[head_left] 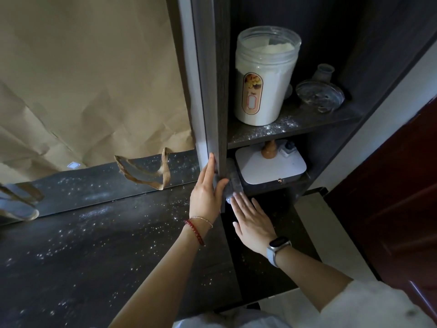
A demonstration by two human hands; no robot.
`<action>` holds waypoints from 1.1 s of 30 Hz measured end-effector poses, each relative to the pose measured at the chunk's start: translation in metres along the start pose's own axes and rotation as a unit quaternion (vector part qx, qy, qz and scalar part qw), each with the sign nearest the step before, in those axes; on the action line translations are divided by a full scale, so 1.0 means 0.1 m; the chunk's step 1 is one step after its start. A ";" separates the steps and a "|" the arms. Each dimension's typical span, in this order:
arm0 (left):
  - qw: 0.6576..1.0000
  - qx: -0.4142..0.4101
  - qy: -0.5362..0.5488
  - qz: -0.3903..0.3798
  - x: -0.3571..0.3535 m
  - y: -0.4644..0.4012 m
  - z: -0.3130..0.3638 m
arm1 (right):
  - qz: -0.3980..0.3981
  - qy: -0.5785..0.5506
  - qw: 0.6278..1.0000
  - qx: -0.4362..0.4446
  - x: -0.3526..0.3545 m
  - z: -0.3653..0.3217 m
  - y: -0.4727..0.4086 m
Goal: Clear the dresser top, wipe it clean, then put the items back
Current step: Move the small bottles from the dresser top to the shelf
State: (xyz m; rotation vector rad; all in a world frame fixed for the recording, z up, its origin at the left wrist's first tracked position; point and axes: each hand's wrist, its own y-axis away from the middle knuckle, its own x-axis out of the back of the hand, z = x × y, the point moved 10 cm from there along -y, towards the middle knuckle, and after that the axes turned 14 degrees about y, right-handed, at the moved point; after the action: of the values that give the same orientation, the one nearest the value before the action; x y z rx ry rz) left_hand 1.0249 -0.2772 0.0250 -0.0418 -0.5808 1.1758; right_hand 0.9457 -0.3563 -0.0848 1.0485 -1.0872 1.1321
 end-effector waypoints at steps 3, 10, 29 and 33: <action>1.000 0.027 -0.007 -0.002 0.00 0.06 -0.04 | -0.010 -0.043 0.998 0.038 0.06 -0.02 -0.12; 0.987 0.135 -0.074 0.043 0.34 0.58 -0.41 | 0.003 -0.049 0.998 0.036 0.24 -0.03 -0.06; 0.909 0.315 -0.262 0.083 3.62 3.28 -1.70 | 0.023 -0.142 0.978 0.148 0.57 -3.66 0.57; 0.880 0.369 -0.282 0.096 4.43 3.77 -1.94 | -0.007 -0.161 0.968 0.193 0.68 -4.68 0.63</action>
State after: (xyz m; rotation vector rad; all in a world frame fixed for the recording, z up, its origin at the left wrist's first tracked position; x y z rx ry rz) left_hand 0.9033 0.3144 -0.0837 0.9448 -0.6035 1.5508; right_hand 0.9417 0.1204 -0.0880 1.5871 -1.1298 1.2191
